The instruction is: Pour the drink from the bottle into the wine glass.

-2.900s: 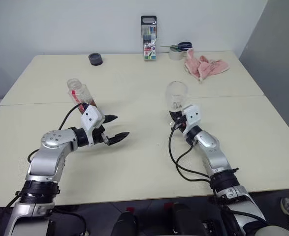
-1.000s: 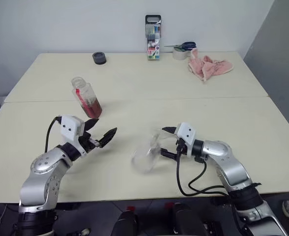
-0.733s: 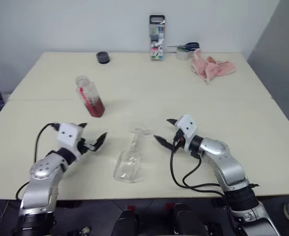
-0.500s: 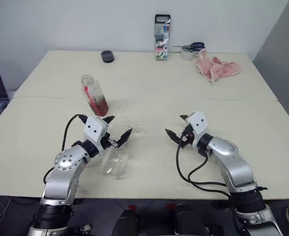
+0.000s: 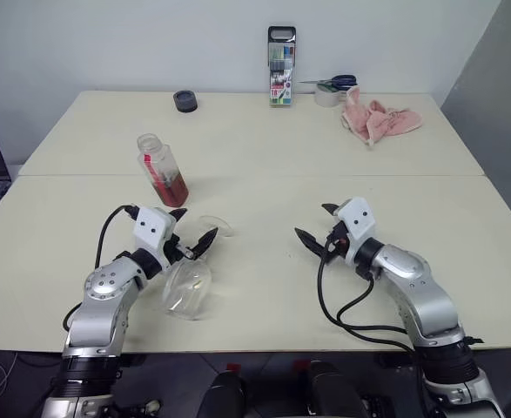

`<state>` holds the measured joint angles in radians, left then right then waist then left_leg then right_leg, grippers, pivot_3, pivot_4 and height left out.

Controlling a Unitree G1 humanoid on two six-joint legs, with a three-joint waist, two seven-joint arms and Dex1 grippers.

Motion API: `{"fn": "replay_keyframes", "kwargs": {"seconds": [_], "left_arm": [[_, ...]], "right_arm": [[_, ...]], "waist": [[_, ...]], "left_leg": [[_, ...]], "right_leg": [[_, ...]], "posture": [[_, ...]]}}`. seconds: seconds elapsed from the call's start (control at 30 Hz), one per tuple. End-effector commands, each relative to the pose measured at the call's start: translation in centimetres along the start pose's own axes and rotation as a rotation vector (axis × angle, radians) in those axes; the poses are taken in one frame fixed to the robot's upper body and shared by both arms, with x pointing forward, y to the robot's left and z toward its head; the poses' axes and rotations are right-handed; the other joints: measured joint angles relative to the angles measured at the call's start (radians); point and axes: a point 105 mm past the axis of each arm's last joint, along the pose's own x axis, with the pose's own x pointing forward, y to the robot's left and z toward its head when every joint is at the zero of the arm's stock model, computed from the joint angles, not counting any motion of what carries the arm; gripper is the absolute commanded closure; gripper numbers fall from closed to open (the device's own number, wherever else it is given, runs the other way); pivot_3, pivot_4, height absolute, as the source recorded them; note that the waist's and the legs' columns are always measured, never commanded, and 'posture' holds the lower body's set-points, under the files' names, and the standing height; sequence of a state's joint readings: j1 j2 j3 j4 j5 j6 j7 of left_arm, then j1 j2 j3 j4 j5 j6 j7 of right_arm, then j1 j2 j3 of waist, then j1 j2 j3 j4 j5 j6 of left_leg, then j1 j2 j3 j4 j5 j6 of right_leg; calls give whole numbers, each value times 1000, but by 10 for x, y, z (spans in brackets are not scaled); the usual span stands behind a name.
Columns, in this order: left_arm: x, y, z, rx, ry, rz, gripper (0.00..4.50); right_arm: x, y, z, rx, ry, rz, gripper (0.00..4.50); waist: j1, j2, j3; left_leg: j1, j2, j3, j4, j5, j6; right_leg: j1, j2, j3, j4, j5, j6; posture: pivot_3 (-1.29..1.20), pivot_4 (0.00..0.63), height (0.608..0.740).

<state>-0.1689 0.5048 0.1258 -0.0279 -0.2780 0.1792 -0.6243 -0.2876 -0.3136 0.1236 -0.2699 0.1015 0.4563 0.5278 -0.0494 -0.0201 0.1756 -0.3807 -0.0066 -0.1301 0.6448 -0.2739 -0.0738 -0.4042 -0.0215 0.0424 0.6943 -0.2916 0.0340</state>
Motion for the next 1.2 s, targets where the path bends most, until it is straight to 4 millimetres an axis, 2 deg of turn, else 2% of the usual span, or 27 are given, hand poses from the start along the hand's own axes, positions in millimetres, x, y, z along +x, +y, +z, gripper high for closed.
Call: {"fn": "replay_keyframes", "kwargs": {"seconds": [0.03,0.23,0.33,0.4,0.63,0.8,0.87,1.0,1.2], "left_arm": [[-2,5,14,0,-56,7,0],[3,0,39,-25,-138,-4,0],[-2,5,55,-26,-186,32,0],[-7,9,58,-14,-185,49,0],[-25,15,49,13,-87,37,0],[-41,34,40,16,-18,81,0],[-47,40,35,27,10,104,0],[-56,42,21,62,83,105,0],[-66,42,0,86,154,85,0]], "right_arm": [[-3,4,17,-52,-67,29,16],[-8,3,24,-71,-97,42,16],[-13,2,32,-85,-134,55,16],[-16,2,37,-102,-154,70,16],[-20,10,46,-191,-191,149,16],[-23,16,54,-199,-227,201,16],[-27,25,56,-195,-228,262,16],[-37,44,50,-280,-181,391,16],[-41,50,45,-415,-151,433,16]], "waist": [[0,0,0],[1,0,0],[1,0,0],[0,0,0],[0,0,0],[0,0,0],[0,0,0],[1,0,0],[3,0,0]], "left_leg": [[0,0,0,0,0,0],[0,0,0,0,0,0],[0,0,0,0,0,0],[0,0,0,0,0,0],[0,0,0,0,0,0],[0,0,0,0,0,0],[0,0,0,0,0,0],[0,0,-1,0,0,0],[0,1,-1,0,0,0]], "right_leg": [[0,0,0,0,0,0],[0,0,0,0,0,0],[0,0,0,0,0,0],[0,0,0,0,0,0],[0,0,0,0,0,0],[0,0,0,0,0,0],[0,0,0,0,0,0],[0,0,-1,-1,0,0],[0,0,-1,-2,0,0]], "posture": [[0,150,740],[0,150,740],[0,150,740],[0,150,740],[0,150,740],[0,150,740],[0,150,740],[0,150,740],[0,150,740]]}}
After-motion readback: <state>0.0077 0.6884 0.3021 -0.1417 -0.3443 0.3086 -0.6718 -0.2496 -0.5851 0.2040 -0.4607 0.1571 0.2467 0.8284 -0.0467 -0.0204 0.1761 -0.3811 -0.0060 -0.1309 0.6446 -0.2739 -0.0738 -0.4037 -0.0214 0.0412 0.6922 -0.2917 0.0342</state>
